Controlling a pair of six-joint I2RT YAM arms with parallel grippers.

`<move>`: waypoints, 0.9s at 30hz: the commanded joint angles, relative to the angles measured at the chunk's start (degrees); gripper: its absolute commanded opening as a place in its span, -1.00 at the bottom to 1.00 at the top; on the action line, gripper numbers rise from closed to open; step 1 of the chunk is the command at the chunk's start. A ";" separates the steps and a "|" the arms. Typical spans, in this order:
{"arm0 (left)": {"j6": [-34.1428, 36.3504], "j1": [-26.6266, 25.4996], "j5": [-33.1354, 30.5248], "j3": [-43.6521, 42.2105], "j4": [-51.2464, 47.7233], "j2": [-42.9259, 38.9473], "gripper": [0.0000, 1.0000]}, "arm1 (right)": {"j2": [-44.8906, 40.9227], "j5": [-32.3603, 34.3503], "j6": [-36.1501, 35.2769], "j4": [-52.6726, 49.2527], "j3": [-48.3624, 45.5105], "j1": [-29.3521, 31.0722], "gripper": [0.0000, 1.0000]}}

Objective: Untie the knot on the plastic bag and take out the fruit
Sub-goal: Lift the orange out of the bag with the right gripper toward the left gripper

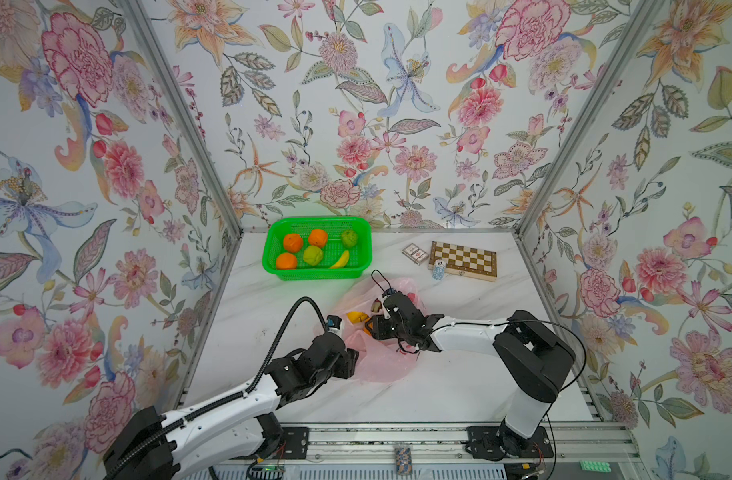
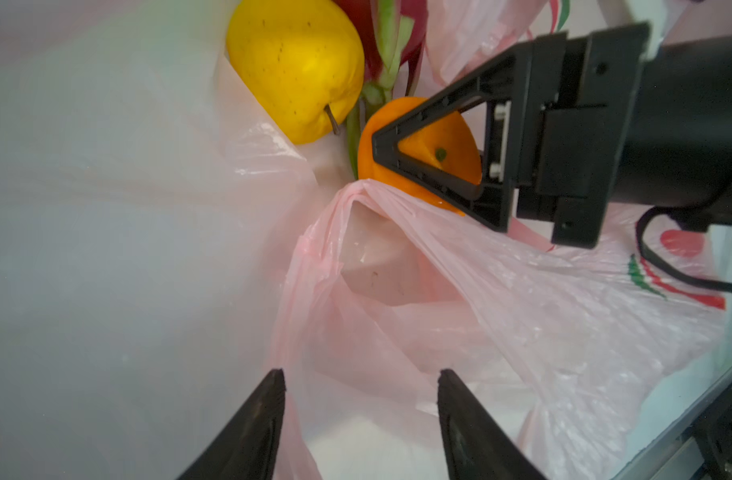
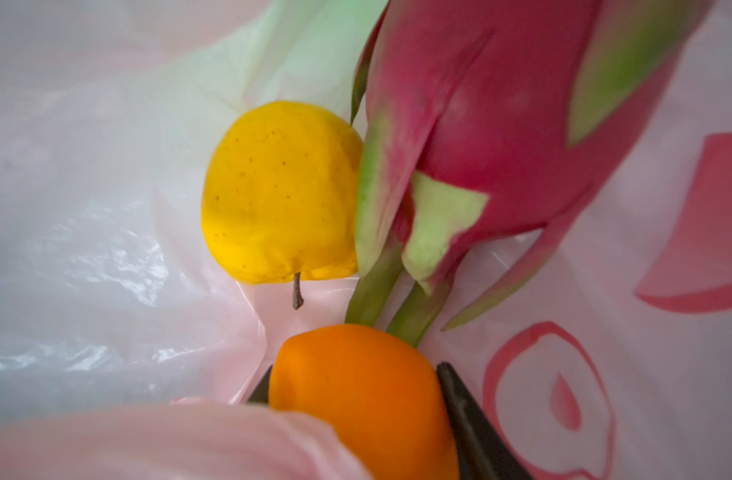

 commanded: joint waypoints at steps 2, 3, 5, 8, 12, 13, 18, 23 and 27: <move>2.95 0.24 -3.57 3.03 -3.18 -2.57 0.28 | -4.89 -1.10 3.87 5.86 -1.97 -1.16 -0.15; 3.39 0.45 -3.66 3.62 -3.26 -2.95 0.29 | -5.34 -1.45 4.37 6.37 -2.13 -1.40 -0.15; 4.53 1.13 -3.67 5.18 -3.53 -3.41 0.31 | -6.48 -2.55 5.84 8.03 -2.72 -1.83 -0.14; 6.20 3.19 -1.44 8.03 -2.60 -3.48 0.33 | -8.35 -4.80 9.29 12.16 -4.50 -2.62 -0.14; 7.75 7.20 4.47 10.87 0.90 -3.10 0.36 | -10.67 -6.92 14.35 16.71 -6.85 -3.65 -0.14; 7.93 8.39 6.83 11.47 1.84 -2.73 0.38 | -11.34 -7.61 15.82 17.99 -7.45 -3.84 -0.13; 7.43 12.54 17.16 11.94 8.81 -0.09 0.55 | -14.27 -9.96 23.68 24.82 -10.82 -4.70 -0.13; 8.77 12.68 19.53 11.76 13.37 2.75 0.71 | -16.38 -10.33 31.35 29.55 -12.71 -4.66 -0.08; 9.26 12.67 21.97 12.17 17.67 5.62 0.75 | -16.45 -10.91 36.77 34.56 -14.03 -4.24 -0.08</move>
